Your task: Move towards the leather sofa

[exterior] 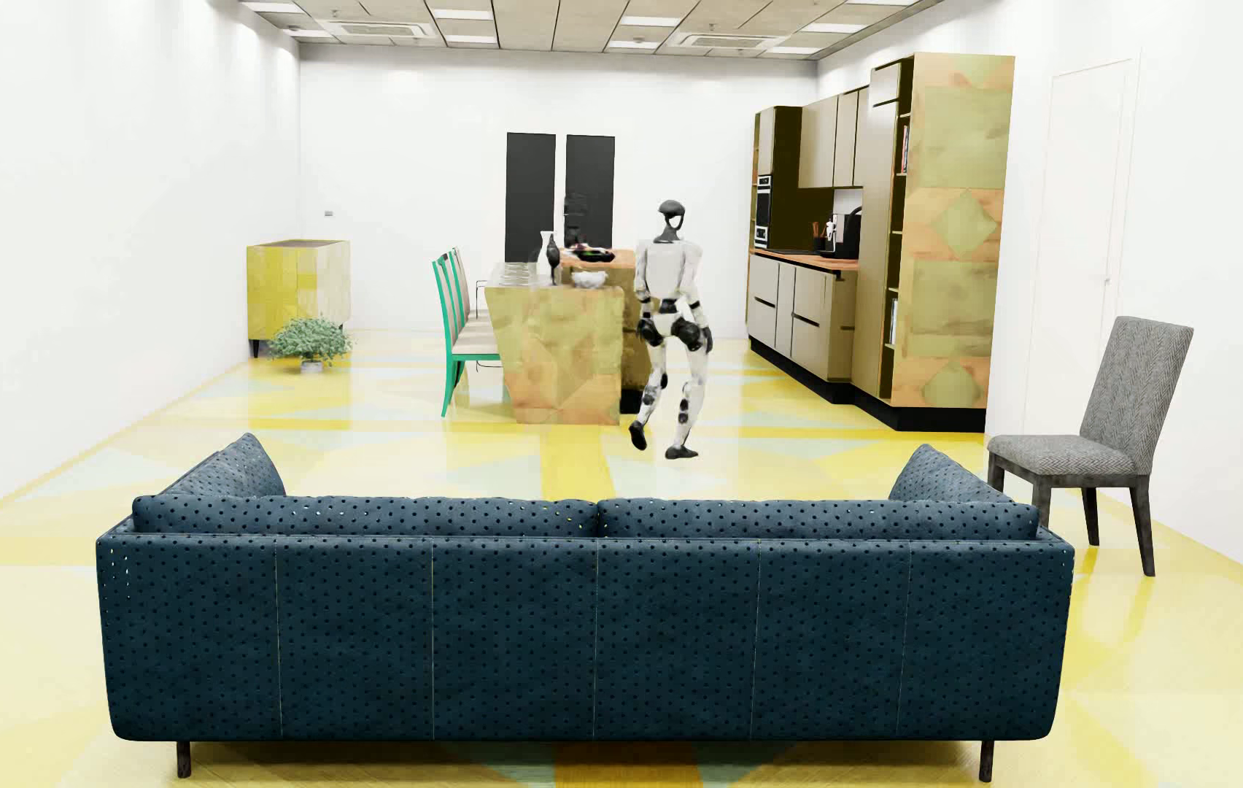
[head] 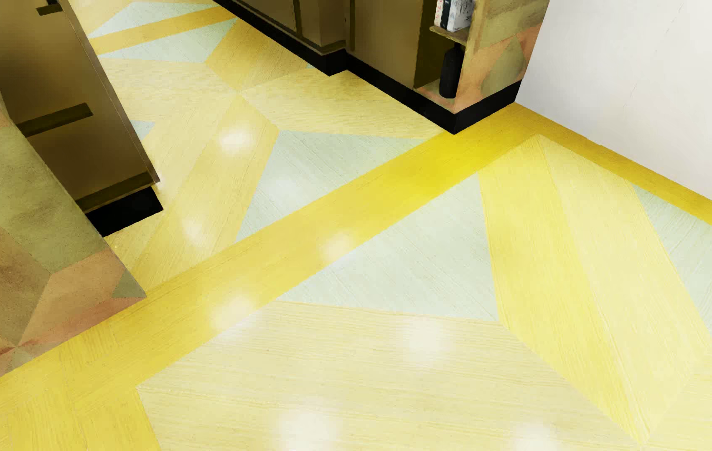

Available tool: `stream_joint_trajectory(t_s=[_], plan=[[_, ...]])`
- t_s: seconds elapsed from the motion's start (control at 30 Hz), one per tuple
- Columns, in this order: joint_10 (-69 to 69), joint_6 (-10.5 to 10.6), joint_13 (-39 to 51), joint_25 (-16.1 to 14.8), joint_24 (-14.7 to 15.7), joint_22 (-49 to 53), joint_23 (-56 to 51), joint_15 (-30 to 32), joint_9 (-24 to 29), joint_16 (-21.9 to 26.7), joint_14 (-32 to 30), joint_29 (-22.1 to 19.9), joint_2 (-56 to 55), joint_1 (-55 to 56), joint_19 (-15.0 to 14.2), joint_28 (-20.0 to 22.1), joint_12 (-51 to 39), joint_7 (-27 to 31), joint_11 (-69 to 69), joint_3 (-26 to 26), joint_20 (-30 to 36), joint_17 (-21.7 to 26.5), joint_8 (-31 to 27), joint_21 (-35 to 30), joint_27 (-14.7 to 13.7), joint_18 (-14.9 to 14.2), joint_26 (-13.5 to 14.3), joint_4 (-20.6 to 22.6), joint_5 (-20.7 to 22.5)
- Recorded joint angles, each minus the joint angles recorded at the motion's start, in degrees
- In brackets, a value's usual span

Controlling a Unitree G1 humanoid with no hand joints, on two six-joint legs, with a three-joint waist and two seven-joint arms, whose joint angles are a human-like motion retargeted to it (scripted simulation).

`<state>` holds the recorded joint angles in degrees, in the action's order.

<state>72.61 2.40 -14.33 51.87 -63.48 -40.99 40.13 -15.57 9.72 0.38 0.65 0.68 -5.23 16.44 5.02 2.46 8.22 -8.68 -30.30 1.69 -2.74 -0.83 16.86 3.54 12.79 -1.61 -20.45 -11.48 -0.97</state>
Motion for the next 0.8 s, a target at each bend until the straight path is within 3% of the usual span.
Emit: stream_joint_trajectory(t_s=[0.07,0.13,0.17,0.2,0.27,0.3,0.33,0.4,0.47,0.53,0.6,0.7,0.8], plan=[[-14.54,0.02,2.33,-1.74,2.93,-1.74,-2.85,-2.02,-0.33,1.22,1.75,-0.48,4.38,3.81,-0.92,-2.79,3.59,-3.02,2.32,1.28,-2.56,1.50,-1.92,-0.01,-2.46,1.06,0.53,-0.73,1.10],[-37.81,-0.10,3.81,-3.99,0.50,-3.64,-6.69,-3.92,-0.81,4.15,-1.53,-1.51,7.62,4.04,-1.80,-7.82,6.36,-7.23,3.72,2.17,-1.10,2.98,-3.85,-0.20,-4.46,0.49,2.71,0.04,1.76],[-50.04,-0.26,4.12,-5.13,-1.54,-4.63,-8.60,-4.53,-1.00,5.32,-4.35,-1.76,8.85,3.52,-2.20,-10.23,7.39,-5.71,3.53,2.57,-0.28,3.37,-4.95,0.00,-4.86,-1.47,3.82,2.57,1.85],[-58.69,-0.56,4.47,-6.37,-3.88,-5.52,-9.89,-5.07,-1.03,5.93,-6.84,-2.20,9.50,3.51,-2.47,-12.46,8.10,0.55,1.56,2.95,0.39,3.59,-6.15,0.16,-4.83,-3.72,4.21,6.09,1.77],[-59.45,-1.34,4.44,-8.06,-8.37,-6.93,-10.89,-4.34,-0.64,5.94,-10.25,-2.26,8.92,4.03,-2.12,-15.53,8.94,13.87,-9.10,3.00,1.66,4.06,-8.10,0.39,-3.94,-7.28,4.85,12.50,0.42],[-53.90,-1.77,4.34,-8.04,-9.87,-7.30,-10.55,-2.51,-0.33,5.30,-11.91,-1.71,8.35,3.99,-1.50,-16.17,9.12,15.27,-15.66,2.68,1.92,4.62,-8.78,-0.06,-3.25,-4.30,5.65,14.45,-0.90],[-48.24,-2.34,4.40,-7.27,-10.91,-7.34,-9.79,0.23,0.01,4.37,-9.37,-0.74,7.88,3.99,-0.55,-16.02,9.03,13.30,-21.52,2.36,1.67,5.30,-9.51,-1.05,-2.69,0.01,6.21,15.18,-2.56],[-41.28,-3.80,4.47,-3.02,-12.48,-6.96,-6.89,7.91,0.56,2.50,-2.65,-0.28,5.54,1.48,0.19,-12.60,7.38,9.13,-32.91,2.23,-0.19,5.25,-9.76,-3.27,-0.53,1.49,4.76,14.73,-6.38],[-42.17,-5.29,3.17,-0.27,-13.20,-5.76,-4.28,17.40,0.36,0.99,-0.74,-0.74,4.06,-2.56,-0.17,-8.81,3.71,6.14,-37.53,1.80,-1.39,3.35,-5.66,-3.12,1.43,2.19,4.06,14.34,-12.59],[-44.69,-6.67,-0.08,-0.66,-11.84,-4.37,-4.08,23.51,-0.46,1.00,-0.93,-1.17,6.88,-5.34,0.17,-7.82,-2.04,4.84,-35.14,0.70,-1.32,1.81,2.36,-1.51,1.12,2.86,6.48,14.60,-18.86],[-46.53,-7.68,-2.20,-1.13,-9.79,-0.83,-4.47,23.79,-1.21,2.35,-0.82,-1.80,10.05,-6.58,1.08,-7.78,-7.90,3.28,-31.26,-0.36,-0.06,1.50,8.85,-0.35,0.82,3.14,9.52,14.41,-22.23],[-49.31,-8.36,-0.74,-0.78,-6.18,8.16,-3.26,18.66,-1.64,6.04,-0.12,-1.32,9.61,-7.13,2.57,-3.58,-12.63,-2.43,-26.46,-1.22,1.03,2.83,9.32,-0.63,0.38,2.97,10.98,11.85,-22.13],[-53.61,-7.88,2.55,-1.43,0.48,14.63,-4.29,11.66,-1.80,9.60,-1.23,-1.86,6.62,-7.56,0.43,-1.36,-12.60,-11.70,-20.94,-1.20,-1.82,3.54,7.24,-0.89,-1.41,2.21,9.56,6.75,-20.34]])
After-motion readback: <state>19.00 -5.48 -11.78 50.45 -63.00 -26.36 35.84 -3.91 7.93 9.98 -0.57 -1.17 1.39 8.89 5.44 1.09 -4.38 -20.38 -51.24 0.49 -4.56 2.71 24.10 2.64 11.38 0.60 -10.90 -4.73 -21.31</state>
